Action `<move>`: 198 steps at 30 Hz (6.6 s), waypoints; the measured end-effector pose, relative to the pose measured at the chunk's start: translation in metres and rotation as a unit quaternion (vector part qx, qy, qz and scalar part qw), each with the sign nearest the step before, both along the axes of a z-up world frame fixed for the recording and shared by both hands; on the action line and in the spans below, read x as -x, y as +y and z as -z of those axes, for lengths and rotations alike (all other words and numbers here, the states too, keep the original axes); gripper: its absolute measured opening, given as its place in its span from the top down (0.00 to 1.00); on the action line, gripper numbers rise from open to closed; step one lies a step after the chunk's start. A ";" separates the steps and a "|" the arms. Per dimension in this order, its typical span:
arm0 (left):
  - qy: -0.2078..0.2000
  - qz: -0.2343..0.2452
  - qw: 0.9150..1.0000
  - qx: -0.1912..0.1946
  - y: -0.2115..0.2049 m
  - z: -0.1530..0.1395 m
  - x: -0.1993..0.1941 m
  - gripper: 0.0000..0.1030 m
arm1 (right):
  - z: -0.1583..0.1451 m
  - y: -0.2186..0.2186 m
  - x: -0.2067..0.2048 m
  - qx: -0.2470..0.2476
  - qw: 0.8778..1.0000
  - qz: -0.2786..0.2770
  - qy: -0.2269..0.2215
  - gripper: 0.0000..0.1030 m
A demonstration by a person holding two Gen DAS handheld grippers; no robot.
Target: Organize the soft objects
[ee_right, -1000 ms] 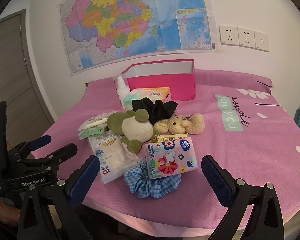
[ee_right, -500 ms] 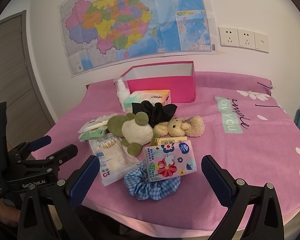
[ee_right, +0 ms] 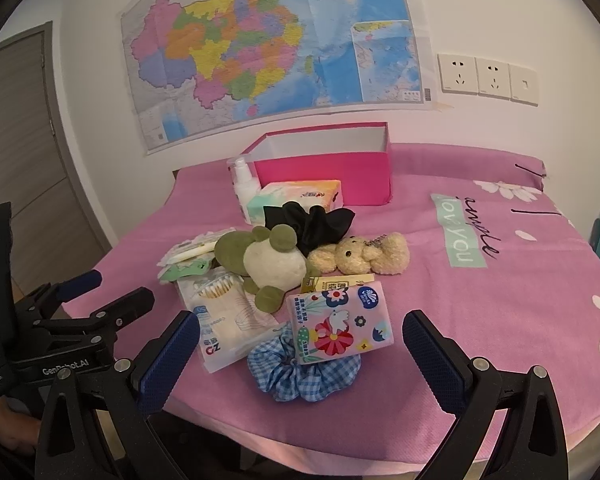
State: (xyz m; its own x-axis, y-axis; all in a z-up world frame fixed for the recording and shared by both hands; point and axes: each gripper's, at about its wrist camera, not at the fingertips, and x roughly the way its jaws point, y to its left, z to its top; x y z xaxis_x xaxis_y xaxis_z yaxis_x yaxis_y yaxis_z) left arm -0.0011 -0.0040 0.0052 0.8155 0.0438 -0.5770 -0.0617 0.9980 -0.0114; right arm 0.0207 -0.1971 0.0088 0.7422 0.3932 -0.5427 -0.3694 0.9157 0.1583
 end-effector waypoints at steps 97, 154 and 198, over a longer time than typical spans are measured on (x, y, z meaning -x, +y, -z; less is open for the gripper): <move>-0.024 0.252 0.961 0.111 -0.034 -0.070 -0.191 0.62 | -0.045 -0.008 -0.210 -0.141 0.969 -0.173 0.106 0.66; 0.068 0.324 0.938 0.099 -0.051 0.023 -0.048 0.00 | 0.040 -0.048 -0.081 -0.033 0.985 -0.077 0.148 0.18; 0.164 0.290 0.935 0.123 -0.068 0.074 -0.064 0.69 | 0.079 -0.012 -0.068 0.003 0.977 -0.117 0.180 0.72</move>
State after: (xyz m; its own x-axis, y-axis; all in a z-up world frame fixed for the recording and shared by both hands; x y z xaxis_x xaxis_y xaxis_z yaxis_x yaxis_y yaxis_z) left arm 0.0626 -0.0723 -0.0686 0.4377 -0.5182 -0.7348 0.4482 0.8342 -0.3213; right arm 0.0884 -0.2088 -0.0705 0.3931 0.5255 -0.7546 -0.4896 0.8142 0.3120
